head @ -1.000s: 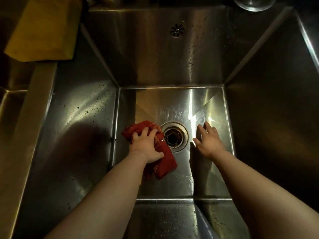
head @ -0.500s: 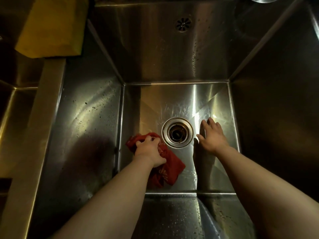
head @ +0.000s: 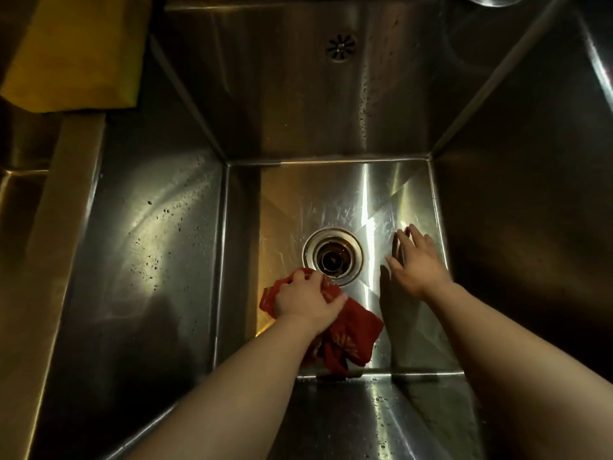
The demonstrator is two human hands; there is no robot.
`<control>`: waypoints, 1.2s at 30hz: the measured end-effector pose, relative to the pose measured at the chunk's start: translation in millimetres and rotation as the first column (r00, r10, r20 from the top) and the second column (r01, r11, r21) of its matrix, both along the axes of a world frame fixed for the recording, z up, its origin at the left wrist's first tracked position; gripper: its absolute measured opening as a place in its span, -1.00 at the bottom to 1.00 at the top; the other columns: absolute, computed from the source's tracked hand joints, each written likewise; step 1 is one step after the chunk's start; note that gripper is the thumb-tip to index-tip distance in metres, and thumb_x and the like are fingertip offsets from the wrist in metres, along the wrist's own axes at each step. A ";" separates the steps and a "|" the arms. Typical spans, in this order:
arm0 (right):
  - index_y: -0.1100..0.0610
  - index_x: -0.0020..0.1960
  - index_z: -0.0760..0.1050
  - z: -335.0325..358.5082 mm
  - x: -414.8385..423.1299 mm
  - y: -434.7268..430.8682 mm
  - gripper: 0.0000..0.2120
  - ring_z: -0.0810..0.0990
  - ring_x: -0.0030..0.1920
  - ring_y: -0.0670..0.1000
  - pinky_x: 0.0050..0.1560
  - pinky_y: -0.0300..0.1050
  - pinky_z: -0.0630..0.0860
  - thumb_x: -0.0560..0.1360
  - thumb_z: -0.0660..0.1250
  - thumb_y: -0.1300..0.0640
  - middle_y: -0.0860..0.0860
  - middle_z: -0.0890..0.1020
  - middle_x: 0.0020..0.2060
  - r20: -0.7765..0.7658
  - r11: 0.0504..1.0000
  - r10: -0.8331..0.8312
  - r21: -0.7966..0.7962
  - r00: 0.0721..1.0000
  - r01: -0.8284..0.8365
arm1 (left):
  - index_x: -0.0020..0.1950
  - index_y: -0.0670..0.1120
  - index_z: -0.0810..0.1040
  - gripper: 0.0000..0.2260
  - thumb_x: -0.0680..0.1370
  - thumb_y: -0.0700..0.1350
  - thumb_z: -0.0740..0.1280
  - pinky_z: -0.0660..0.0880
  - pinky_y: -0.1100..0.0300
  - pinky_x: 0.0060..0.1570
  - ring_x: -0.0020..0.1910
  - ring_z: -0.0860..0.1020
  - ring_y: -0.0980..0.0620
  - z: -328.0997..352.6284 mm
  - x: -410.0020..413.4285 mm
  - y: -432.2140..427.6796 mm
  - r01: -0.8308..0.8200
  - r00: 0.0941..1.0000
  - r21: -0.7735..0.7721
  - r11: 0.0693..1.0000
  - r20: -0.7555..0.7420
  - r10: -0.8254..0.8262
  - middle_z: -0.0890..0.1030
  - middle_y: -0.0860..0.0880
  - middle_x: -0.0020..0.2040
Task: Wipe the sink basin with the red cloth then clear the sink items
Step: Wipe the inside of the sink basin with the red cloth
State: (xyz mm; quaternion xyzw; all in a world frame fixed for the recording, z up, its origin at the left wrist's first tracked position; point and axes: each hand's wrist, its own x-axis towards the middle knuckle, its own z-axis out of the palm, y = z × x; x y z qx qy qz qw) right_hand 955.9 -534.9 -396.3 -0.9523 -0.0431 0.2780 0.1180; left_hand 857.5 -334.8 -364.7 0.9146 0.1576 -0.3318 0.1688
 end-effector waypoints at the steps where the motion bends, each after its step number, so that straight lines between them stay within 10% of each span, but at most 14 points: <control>1: 0.01 0.53 0.00 0.4 -0.7 0.9 -0.38 -0.09 0.52 0.16 0.46 0.07 0.02 0.56 0.16 -0.09 0.00 -0.05 0.54 0.002 1.000 0.019 0.006 1.000 -0.019 | 0.37 0.07 0.29 -0.43 0.49 0.37 0.07 0.43 0.04 -0.03 0.21 0.43 -0.16 -0.5 -1.1 7.4 0.004 0.997 0.040 0.999 0.078 -0.008 0.35 -0.08 0.33; 10: -0.06 0.52 0.05 10.8 -13.8 42.5 -0.40 -0.03 0.52 0.07 0.47 0.01 0.05 0.55 0.14 -0.17 -0.04 0.03 0.53 0.044 0.941 0.266 0.207 0.963 -0.269 | 0.53 0.21 -0.08 -0.53 0.62 0.16 -0.07 -0.14 -0.20 0.44 0.51 -0.25 -0.07 -14.9 3.6 79.2 0.194 0.973 0.072 0.978 0.116 -0.201 -0.19 0.05 0.56; 15: -0.06 0.46 0.22 16.2 -43.7 78.6 -0.44 0.16 0.48 0.06 0.45 0.03 0.18 0.51 0.20 -0.20 0.01 0.20 0.49 0.148 0.816 0.367 0.424 0.918 -0.394 | 0.51 0.22 -0.20 -0.52 0.64 0.11 -0.06 -0.19 -0.19 0.43 0.50 -0.30 -0.07 -21.0 9.8 89.2 0.209 0.977 0.138 0.968 0.005 -0.212 -0.30 0.06 0.53; 23: -0.23 0.41 0.20 -3.9 -83.3 100.7 -0.40 -0.03 0.51 0.15 0.37 0.35 0.01 0.41 0.09 -0.39 -0.05 0.09 0.52 0.032 0.644 0.732 0.296 0.681 -0.706 | 0.50 0.22 -0.24 -0.47 0.64 0.08 0.00 -0.14 -0.18 0.43 0.50 -0.31 -0.08 -27.4 8.1 86.3 0.195 0.981 0.139 0.971 -0.007 -0.196 -0.37 0.08 0.51; 36: -0.13 0.37 0.31 5.4 -80.4 62.7 -0.42 0.13 0.46 0.20 0.28 0.23 0.21 0.40 0.26 -0.31 0.04 0.19 0.49 0.047 0.445 0.877 0.290 0.477 -0.847 | 0.50 0.25 -0.20 -0.44 0.62 0.12 0.07 -0.04 -0.28 0.41 0.50 -0.28 -0.15 -27.9 15.5 58.4 0.280 0.959 0.064 0.958 0.013 -0.282 -0.36 0.08 0.52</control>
